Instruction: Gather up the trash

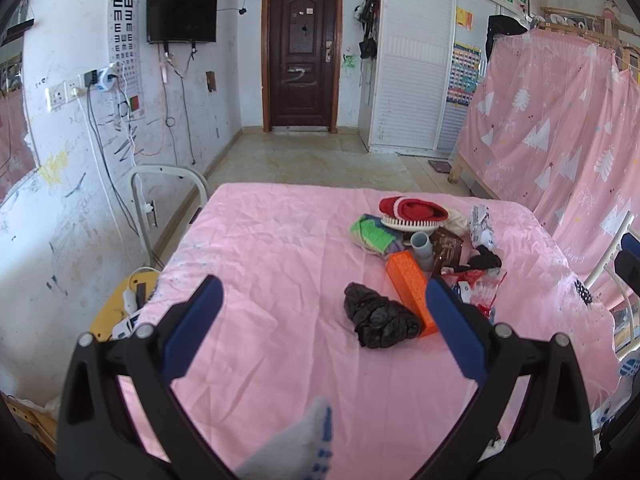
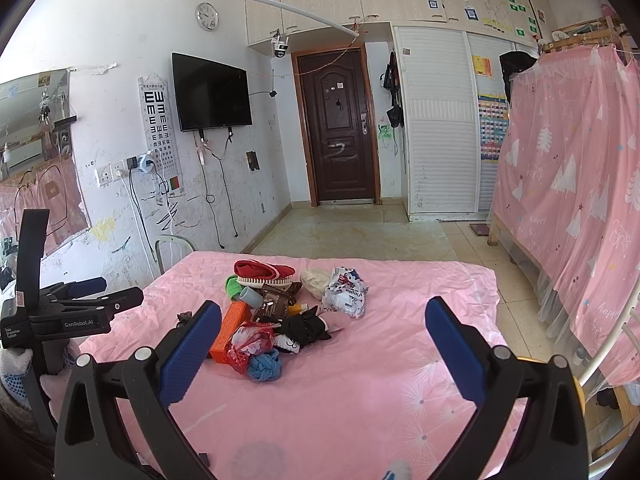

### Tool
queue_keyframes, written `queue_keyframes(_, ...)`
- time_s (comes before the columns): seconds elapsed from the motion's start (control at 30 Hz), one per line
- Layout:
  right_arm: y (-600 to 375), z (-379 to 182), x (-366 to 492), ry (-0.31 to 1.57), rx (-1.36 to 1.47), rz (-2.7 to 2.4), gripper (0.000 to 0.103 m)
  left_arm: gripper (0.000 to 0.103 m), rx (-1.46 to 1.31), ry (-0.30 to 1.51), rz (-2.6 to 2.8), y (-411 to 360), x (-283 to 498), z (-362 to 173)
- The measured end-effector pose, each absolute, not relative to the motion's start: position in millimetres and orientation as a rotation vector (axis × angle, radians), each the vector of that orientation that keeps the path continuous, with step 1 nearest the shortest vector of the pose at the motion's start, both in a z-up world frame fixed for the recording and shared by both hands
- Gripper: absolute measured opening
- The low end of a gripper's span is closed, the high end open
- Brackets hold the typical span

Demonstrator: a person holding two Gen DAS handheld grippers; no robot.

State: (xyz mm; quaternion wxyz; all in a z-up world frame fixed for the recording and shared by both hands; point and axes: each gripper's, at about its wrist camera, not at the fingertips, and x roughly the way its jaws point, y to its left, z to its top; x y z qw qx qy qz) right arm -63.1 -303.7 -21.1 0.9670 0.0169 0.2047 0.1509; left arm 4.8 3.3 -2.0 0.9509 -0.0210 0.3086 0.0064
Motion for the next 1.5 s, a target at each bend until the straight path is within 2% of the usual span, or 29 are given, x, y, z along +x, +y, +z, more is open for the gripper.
queue_keyframes(0.3,-304.5,-24.3,-59.9,0.428,0.042,0.309,0.092,0.097,-0.036,0.636,0.007,-2.3,5.0,-7.6)
queue_keyframes(0.97,-261.0,-66.0,-3.1,0.641,0.025,0.501,0.092,0.096,-0.028,0.814,-0.039,-17.3,59.0,-48.6)
queue_keyframes(1.1,-245.2,-71.7,5.6,0.684,-0.006,0.538,0.092,0.086,-0.036,0.848,-0.076,-20.5,67.7,-57.3)
queue_keyframes(1.2,-237.1,-76.3,12.5,0.715,-0.023,0.545,0.091,0.075,-0.044,0.867,-0.100,-20.9,72.8,-64.0)
queue_keyframes(1.27,-232.8,-78.8,16.1,0.733,-0.032,0.538,0.088,0.060,-0.043,0.874,-0.108,-20.3,75.3,-68.3)
queue_keyframes(1.3,-230.5,-79.6,17.8,0.741,-0.036,0.539,0.082,0.055,-0.042,0.876,-0.114,-19.9,75.9,-70.2)
queue_keyframes(1.33,-228.4,-80.8,19.5,0.745,-0.040,0.540,0.078,0.044,-0.047,0.879,-0.123,-19.6,76.3,-71.3)
queue_keyframes(1.37,-225.6,-81.7,21.0,0.753,-0.048,0.539,0.070,0.034,-0.058,0.884,-0.140,-18.9,77.1,-72.9)
queue_keyframes(1.4,-223.6,-82.7,22.2,0.759,-0.054,0.537,0.060,0.032,-0.064,0.884,-0.147,-18.8,77.1,-73.2)
queue_keyframes(1.5,-217.0,-86.7,24.7,0.786,-0.064,0.543,0.047,0.027,-0.063,0.875,-0.162,-19.3,76.4,-74.2)
